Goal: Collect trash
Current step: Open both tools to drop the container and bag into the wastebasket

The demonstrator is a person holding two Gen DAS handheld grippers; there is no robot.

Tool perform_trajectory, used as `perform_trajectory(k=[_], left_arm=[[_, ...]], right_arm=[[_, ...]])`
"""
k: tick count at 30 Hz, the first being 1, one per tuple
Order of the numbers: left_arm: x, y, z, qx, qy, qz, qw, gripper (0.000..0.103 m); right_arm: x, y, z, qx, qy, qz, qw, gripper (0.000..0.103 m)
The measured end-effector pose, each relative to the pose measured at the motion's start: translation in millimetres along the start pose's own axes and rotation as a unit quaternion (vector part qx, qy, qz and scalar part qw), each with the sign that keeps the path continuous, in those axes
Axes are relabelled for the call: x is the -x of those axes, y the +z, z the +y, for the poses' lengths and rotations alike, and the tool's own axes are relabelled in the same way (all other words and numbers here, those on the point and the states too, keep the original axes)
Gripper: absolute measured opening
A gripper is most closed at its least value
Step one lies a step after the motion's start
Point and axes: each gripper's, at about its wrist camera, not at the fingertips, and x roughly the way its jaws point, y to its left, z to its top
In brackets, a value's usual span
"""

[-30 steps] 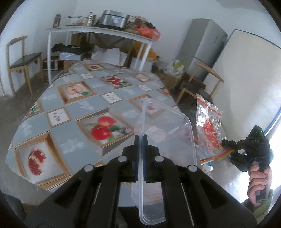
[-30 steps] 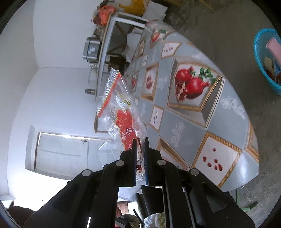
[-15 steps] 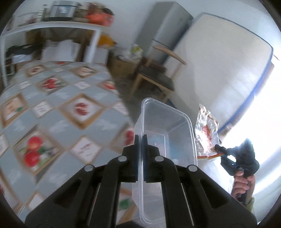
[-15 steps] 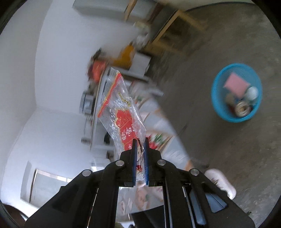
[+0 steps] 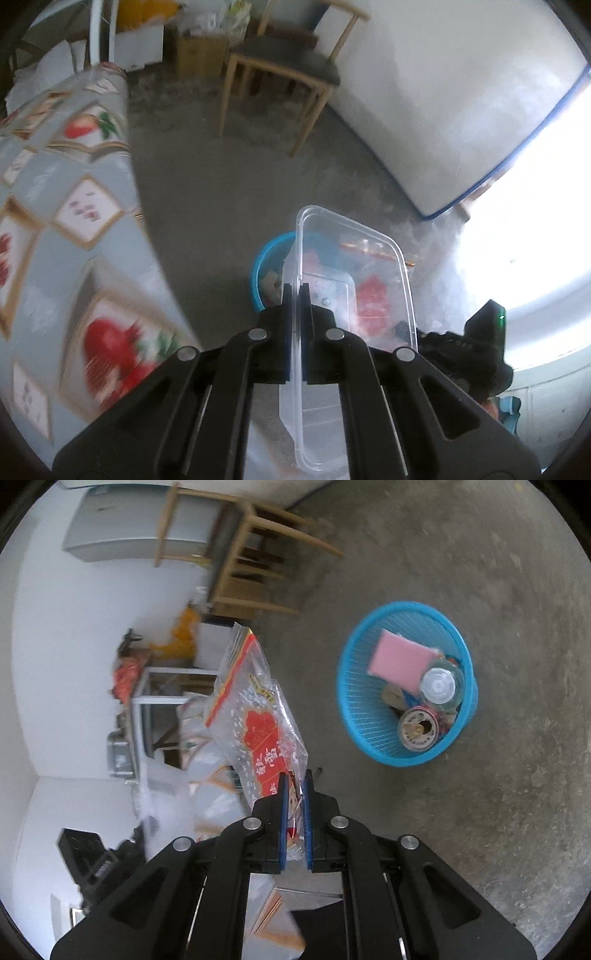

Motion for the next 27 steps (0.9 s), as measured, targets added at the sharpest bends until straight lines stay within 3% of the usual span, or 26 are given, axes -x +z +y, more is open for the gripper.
perform_trajectory(k=[9, 12, 14, 17, 18, 22, 27], left_arm=[[-116, 39, -2, 0.017, 0.032, 0.057, 0.9977, 0.002], [-157, 50, -4, 0.04, 0.028, 0.071, 0.9963, 0.003], [-189, 51, -4, 0.048, 0.042, 0.087, 0.9942, 0.004], [-235, 38, -5, 0.047, 0.066, 0.147, 0.9858, 0.03], [-241, 34, -5, 0.045, 0.071, 0.158, 0.9838, 0.04], [-245, 25, -10, 0.049, 0.065, 0.161, 0.9835, 0.049], [-204, 43, -17, 0.033, 0.052, 0.129, 0.9897, 0.052]], right_arm=[[-103, 51, -53, -0.013, -0.07, 0.03, 0.997, 0.016], [-112, 55, -67, -0.011, -0.112, 0.036, 0.993, 0.032], [-99, 51, -68, -0.007, -0.107, 0.02, 0.994, 0.043], [-61, 44, -59, 0.025, -0.106, -0.027, 0.994, 0.051], [-52, 43, -57, 0.033, -0.109, -0.036, 0.993, 0.052], [-23, 37, -53, 0.046, -0.109, -0.062, 0.991, 0.052], [-5, 30, -49, 0.056, -0.101, -0.076, 0.99, 0.052]])
